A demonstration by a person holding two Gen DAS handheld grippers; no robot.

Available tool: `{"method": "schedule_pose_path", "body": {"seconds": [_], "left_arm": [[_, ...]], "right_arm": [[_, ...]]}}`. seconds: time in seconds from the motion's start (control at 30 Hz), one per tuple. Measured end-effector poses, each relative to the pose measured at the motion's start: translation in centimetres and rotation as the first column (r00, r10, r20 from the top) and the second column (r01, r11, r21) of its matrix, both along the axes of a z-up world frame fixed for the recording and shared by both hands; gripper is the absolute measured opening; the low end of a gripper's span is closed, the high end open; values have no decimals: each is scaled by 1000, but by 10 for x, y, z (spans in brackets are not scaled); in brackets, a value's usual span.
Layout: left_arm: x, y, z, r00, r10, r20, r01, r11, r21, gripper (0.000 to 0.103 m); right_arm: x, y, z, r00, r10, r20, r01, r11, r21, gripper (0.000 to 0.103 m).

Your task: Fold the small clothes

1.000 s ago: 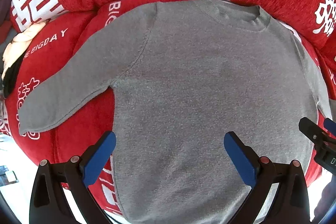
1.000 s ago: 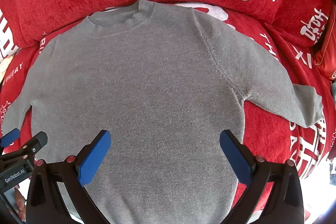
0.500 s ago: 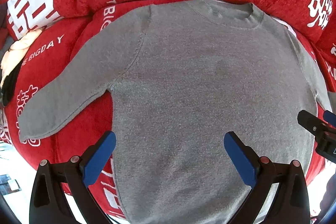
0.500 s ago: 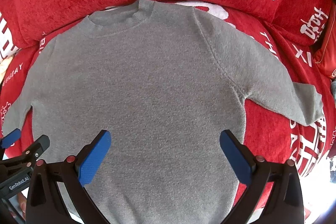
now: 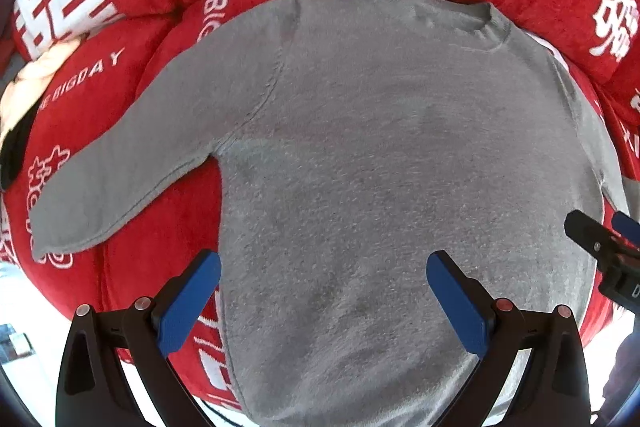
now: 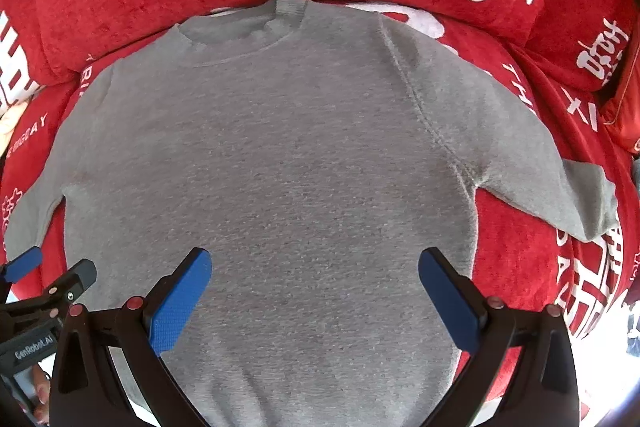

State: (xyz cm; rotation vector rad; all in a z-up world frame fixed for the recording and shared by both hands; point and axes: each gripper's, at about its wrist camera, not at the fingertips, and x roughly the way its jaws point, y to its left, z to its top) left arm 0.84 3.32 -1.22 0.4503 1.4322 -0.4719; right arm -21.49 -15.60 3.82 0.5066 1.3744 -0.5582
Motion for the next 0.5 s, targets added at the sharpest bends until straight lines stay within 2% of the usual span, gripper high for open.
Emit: {"method": "schedule_pose_path", "body": {"seconds": [0.17, 0.23, 0.5], "left_arm": [[7, 10, -2, 1000, 23, 13, -23, 1000, 21, 103], [9, 14, -2, 1000, 17, 20, -17, 1000, 21, 103], [19, 30, -3, 999, 47, 27, -47, 999, 16, 103]], "right_arm": [[7, 6, -2, 999, 38, 3, -38, 999, -34, 103], [9, 9, -3, 999, 49, 5, -49, 999, 20, 103], [17, 19, -1, 998, 58, 2, -58, 998, 23, 103]]}}
